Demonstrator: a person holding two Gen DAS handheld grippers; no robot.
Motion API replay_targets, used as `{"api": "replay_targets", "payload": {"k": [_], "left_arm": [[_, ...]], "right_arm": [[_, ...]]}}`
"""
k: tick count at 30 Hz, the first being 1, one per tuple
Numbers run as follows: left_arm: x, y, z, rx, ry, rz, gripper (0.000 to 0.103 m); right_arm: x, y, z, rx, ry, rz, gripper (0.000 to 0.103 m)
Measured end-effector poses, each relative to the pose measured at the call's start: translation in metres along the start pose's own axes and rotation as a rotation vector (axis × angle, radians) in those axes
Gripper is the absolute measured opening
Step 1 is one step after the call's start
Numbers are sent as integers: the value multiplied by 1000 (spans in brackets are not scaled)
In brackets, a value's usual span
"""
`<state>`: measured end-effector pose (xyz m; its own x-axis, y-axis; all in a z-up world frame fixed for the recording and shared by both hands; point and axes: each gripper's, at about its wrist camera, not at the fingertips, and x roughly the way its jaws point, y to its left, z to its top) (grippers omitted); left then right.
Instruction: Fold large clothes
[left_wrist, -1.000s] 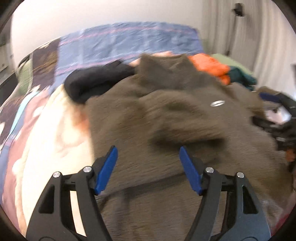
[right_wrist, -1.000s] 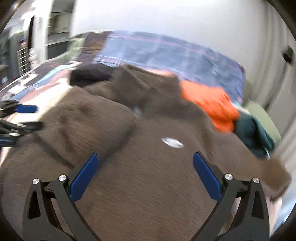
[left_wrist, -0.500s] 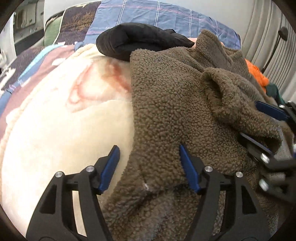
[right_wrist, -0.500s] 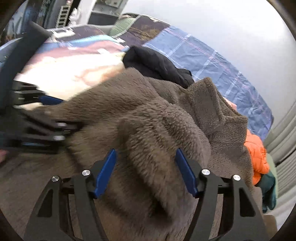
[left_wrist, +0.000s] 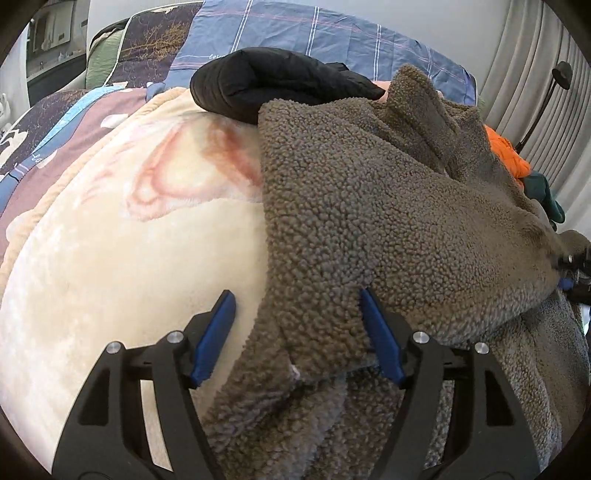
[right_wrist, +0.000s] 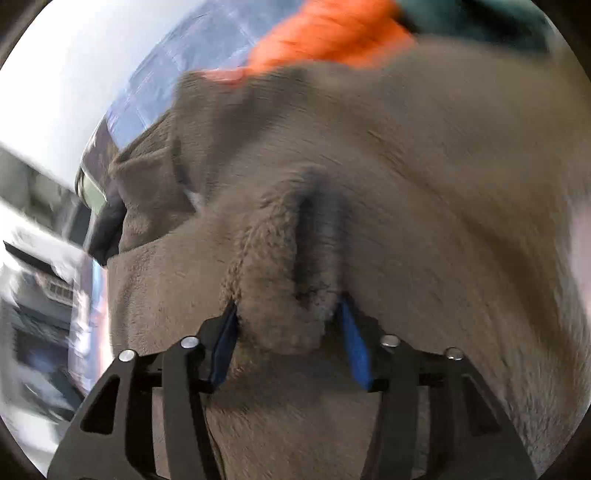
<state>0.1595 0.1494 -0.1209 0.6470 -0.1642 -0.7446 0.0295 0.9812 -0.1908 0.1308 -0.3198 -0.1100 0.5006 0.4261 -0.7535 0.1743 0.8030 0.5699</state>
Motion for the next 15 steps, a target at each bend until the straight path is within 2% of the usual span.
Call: {"api": "replay_targets", "payload": {"k": [2,4,7,9,12,14,15], "left_arm": [[-2,-1,0,4,-3,4,72],[-6,-2,2,13,-7,9,72],[-17,-7,8,37,-19,17,73],[-24,-8,15,48,-29,28,76],[-22,-5,32,29,-24,31,77],[-7,-5,49,15,3,20,77],[3,-6,57,12,19,20,76]], "right_arm": [[-7,2,-3,-32,-23,9,55],[-13,9,1,-82,-55,-22,71],[-15,18,14,-124,-72,-80,73],[-12,21,24,-140,-70,-81,75],[8,29,45,-189,-29,-54,84],[27,33,51,-210,4,-65,83],[35,37,52,-239,4,-86,64]]}}
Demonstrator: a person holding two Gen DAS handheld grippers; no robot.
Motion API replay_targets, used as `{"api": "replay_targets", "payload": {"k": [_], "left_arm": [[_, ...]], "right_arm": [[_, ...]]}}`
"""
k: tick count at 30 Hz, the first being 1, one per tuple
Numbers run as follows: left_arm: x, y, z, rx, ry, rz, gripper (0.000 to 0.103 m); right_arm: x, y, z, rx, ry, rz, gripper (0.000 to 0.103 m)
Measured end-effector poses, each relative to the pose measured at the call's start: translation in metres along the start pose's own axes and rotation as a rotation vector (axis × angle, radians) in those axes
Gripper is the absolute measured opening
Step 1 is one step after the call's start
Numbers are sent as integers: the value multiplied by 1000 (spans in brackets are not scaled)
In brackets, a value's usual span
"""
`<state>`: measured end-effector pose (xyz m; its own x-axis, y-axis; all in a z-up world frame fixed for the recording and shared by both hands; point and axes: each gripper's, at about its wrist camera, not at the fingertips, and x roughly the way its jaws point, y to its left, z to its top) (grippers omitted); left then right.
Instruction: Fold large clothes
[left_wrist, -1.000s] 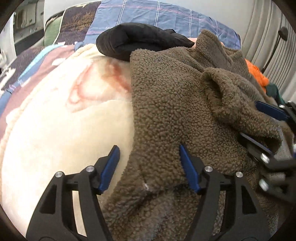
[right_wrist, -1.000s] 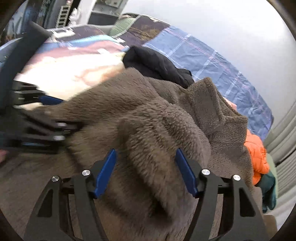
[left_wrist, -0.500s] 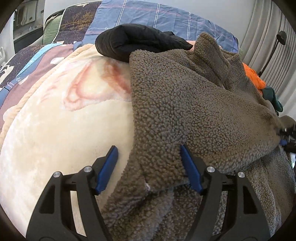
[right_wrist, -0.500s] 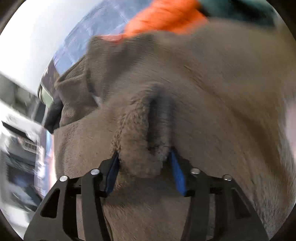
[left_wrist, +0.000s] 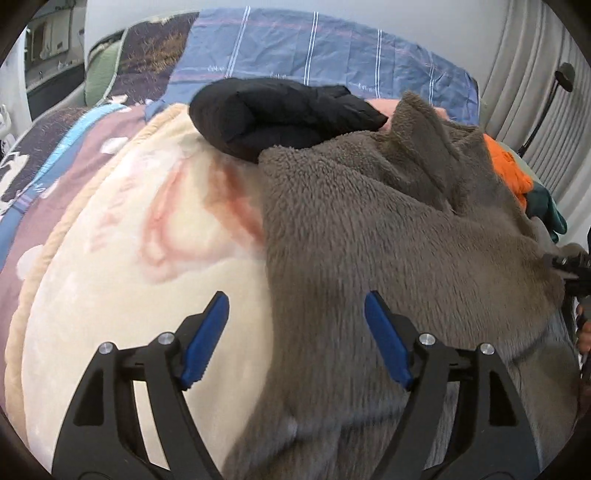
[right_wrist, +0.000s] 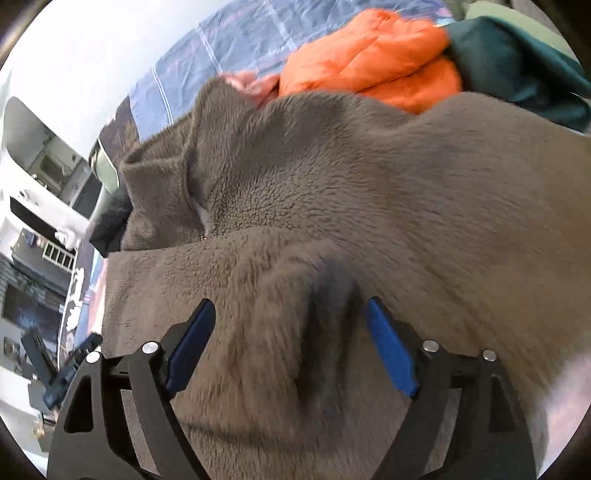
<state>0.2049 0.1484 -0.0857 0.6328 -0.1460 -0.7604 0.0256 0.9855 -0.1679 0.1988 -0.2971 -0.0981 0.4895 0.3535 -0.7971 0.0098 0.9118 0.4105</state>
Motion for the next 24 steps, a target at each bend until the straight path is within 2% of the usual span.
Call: {"api": "replay_targets", "payload": {"k": [1,2,3,4,7,8,9,10,11,12,13,14,15,16,19,20,23,24], "left_arm": [[9,-1,5,-3,12,6,70],[20,-3,12,-3,22,9,28],[28,-5,17,-11,33,2,17],[28,-6,19,-20,28,15,15],[10,-19,21,9,-78,94,11],[5,-23,20,40,-122,155,8],[4,-26,19,64,-147,222,2],[10,-27,16,99,-159,322,2],[18,-25,15,106,-137,346,3],[29,-20,12,87,-88,332,3],[39,-9,9,28,-24,292,3],[40,-3,8,-11,-11,265,3],[36,2,8,-37,-22,245,3],[26,4,10,-48,-59,235,3],[2,-3,16,-23,-124,242,4],[-9,-10,19,-11,-151,217,5],[-32,-45,24,48,-200,117,16],[-34,-58,24,76,-200,88,21]], "right_arm": [[7,10,2,-64,-7,-59,33],[9,22,4,-144,-28,-115,31],[4,38,3,-228,-92,-162,28],[-5,50,2,-286,-154,-182,27],[-37,72,-1,-390,-332,-185,27],[-40,73,-1,-397,-355,-206,28],[-31,68,2,-395,-342,-265,30],[-17,65,5,-401,-300,-311,38],[4,58,7,-413,-219,-365,44],[32,44,6,-413,-105,-415,51],[42,36,3,-404,-83,-414,59],[36,30,0,-390,-124,-393,61],[25,30,-1,-375,-162,-394,68],[13,30,0,-361,-193,-398,72],[-26,35,-3,-344,-299,-361,72],[-34,37,-5,-345,-319,-351,72],[-49,46,-15,-355,-313,-258,67],[-46,48,-18,-349,-295,-229,60]]}}
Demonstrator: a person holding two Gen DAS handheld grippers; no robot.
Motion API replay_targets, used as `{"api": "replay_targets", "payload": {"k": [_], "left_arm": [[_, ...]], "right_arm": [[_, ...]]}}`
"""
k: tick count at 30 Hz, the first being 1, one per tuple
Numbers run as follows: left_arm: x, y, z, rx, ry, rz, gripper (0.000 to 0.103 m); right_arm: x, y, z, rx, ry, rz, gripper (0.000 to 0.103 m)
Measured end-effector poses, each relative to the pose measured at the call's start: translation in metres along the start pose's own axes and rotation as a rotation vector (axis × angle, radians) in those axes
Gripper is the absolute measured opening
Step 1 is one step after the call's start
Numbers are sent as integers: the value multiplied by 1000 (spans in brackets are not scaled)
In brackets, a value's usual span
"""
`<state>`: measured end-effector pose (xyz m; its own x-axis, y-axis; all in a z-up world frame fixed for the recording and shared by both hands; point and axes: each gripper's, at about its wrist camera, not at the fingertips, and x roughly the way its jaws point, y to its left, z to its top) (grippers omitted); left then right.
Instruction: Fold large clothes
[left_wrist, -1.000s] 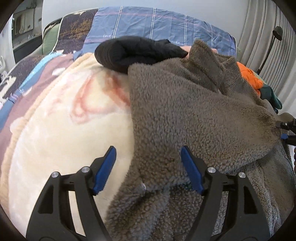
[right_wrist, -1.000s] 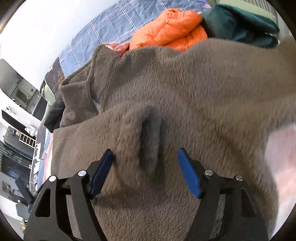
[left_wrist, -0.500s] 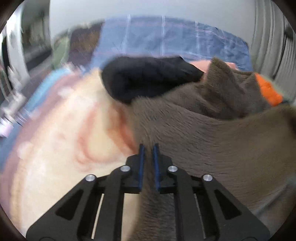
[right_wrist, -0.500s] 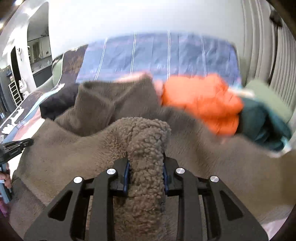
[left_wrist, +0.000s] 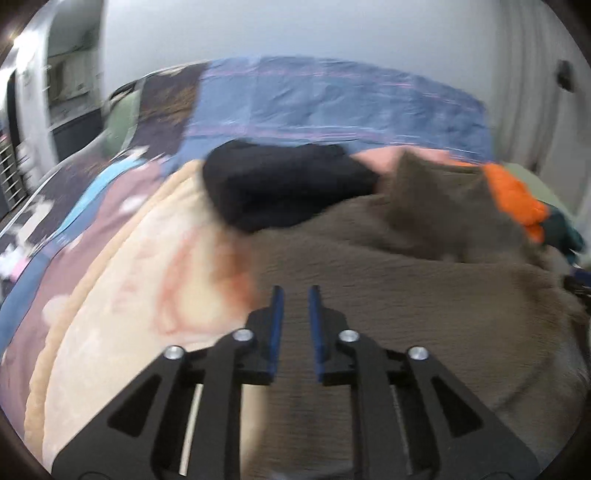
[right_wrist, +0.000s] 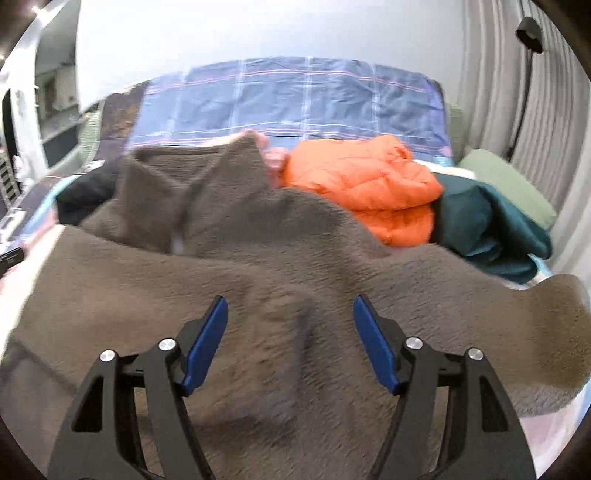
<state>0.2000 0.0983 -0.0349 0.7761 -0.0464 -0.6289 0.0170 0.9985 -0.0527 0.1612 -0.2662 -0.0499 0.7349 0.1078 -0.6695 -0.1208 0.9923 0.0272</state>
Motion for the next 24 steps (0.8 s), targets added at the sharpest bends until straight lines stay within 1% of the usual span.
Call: {"api": "replay_targets", "payload": {"k": [1,2,3,4,5,6,7,8,9,10,11,14,15,16,17,18,20,21,23,24], "left_arm": [[0,-20,0,44,9,-45,23],[4,-36,-4,78,22,-74,26],[10,-45,-7,102,36,-88,27],[19,-56,-15,133,62,-92,28],[36,-70,-26,167,110,-89,29],[53,-80,-39,196,159,-75,30],[69,-87,-51,228,187,-42,30],[72,-93,-56,247,157,-16,30],[66,-94,-54,256,142,0,30],[63,-95,-53,258,131,7,31],[62,-94,-55,261,126,15,32],[63,-92,-56,252,132,7,33],[62,-92,-56,253,133,8,33],[62,-93,-56,255,132,10,33],[63,-95,-54,257,132,12,33],[64,-96,-54,259,133,14,33],[66,-97,-54,263,132,17,33],[65,-96,-55,263,132,17,33],[64,-95,-55,262,132,17,33],[64,-95,-55,263,132,17,33]], "right_arm": [[7,2,-4,11,27,20,55],[16,3,-9,20,80,16,53],[37,9,-23,32,180,-16,50],[58,6,-32,54,256,-29,51],[62,1,-37,84,253,-7,51],[57,-5,-36,111,235,14,52],[47,-11,-33,146,224,40,51],[40,-15,-31,167,220,49,51],[23,-24,-30,209,198,74,52],[4,-34,-29,245,160,97,52],[-9,-41,-30,262,133,96,54],[-73,-89,-35,366,-35,59,60],[-99,-117,-39,436,-105,30,65],[-114,-141,-44,498,-150,2,70],[-130,-165,-49,573,-193,-27,74],[-148,-197,-59,687,-230,-61,78],[-164,-249,-83,904,-255,-85,78],[-168,-277,-101,1051,-267,-75,78],[-164,-308,-121,1211,-260,-20,78],[-155,-323,-127,1277,-238,38,78]]}}
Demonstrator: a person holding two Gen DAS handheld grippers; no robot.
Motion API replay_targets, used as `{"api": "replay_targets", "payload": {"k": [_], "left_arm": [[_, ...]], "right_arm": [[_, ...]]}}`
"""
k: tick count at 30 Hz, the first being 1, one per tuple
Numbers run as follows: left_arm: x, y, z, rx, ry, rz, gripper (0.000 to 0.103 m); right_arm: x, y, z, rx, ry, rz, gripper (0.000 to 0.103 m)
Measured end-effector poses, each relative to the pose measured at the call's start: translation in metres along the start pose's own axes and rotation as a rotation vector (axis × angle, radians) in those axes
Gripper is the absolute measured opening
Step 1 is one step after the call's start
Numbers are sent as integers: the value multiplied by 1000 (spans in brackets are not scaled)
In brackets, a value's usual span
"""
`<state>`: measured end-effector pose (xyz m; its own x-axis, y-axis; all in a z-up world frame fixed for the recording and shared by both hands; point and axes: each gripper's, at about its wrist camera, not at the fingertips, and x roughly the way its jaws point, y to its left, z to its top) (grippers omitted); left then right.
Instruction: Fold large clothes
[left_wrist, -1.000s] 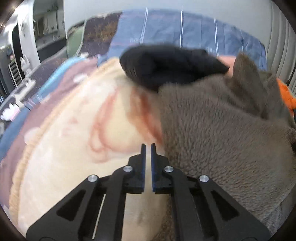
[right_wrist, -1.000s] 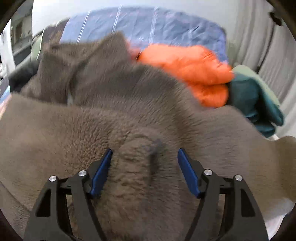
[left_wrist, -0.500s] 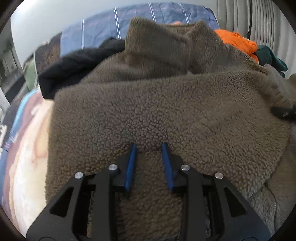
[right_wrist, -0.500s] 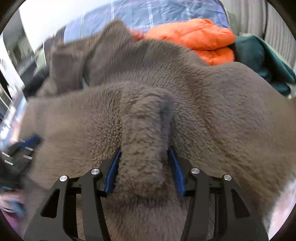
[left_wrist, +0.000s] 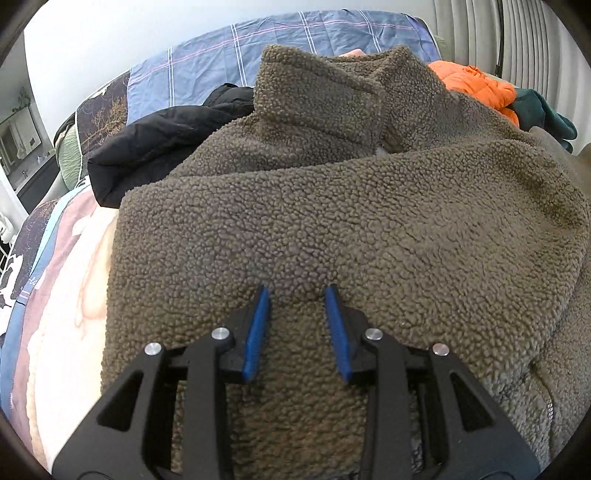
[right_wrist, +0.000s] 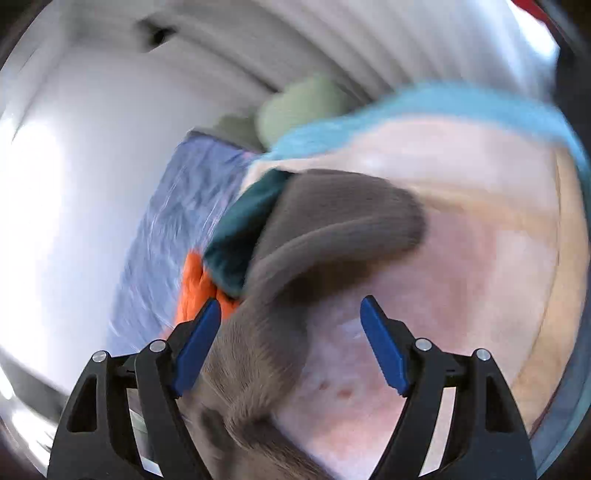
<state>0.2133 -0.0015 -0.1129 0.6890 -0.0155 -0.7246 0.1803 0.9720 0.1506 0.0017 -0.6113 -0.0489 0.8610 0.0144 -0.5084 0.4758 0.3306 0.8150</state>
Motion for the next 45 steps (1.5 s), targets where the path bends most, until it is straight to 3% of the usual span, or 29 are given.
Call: {"api": "replay_targets", "payload": {"k": [2,4,6,8,10,11,12,13,17,20,24,28,29,31,34,36,42,45], "left_arm": [[0,0,0,0,0,0,34],[0,0,0,0,0,-1,34],[0,1,0,-4,0,-4,34],[0,2,0,-7,0,-8,34],[0,2,0,-10,0,-11,34],[-1,2,0,-11,0,-12,34],[-1,3,0,-12,0,-13,34],[0,3,1,-14,0,-15,34],[1,5,1,-26,1,-28,35],[1,9,0,-42,0,-46,35],[0,20,0,-85,-3,-98,37],[-2,44,-4,-202,-20,-247,47],[-3,57,-7,-268,-37,-351,56],[-6,71,-12,-344,-67,-471,67],[-15,88,-17,-442,-110,-639,80],[-17,84,-15,-450,-104,-705,87],[-15,35,6,-376,52,-906,89],[-13,13,18,-389,112,-987,94]], "right_arm": [[19,-14,16,105,82,44,79],[45,-35,26,293,144,68,83],[64,-48,25,432,152,42,83],[70,-52,29,457,102,-9,79],[76,-35,36,349,36,-40,46],[77,-24,38,290,26,-48,41],[74,-7,38,218,5,-41,27],[72,13,38,143,-11,-31,21],[66,100,6,-194,-35,73,19],[64,178,-63,-491,8,154,19],[84,244,-185,-806,182,298,19],[122,246,-299,-1055,450,282,24],[132,242,-318,-1098,517,259,24],[150,226,-348,-1148,640,203,26],[150,212,-350,-1196,625,176,33],[142,209,-351,-1275,583,165,39],[119,177,-366,-1359,581,153,46],[108,165,-372,-1358,578,164,49]]}}
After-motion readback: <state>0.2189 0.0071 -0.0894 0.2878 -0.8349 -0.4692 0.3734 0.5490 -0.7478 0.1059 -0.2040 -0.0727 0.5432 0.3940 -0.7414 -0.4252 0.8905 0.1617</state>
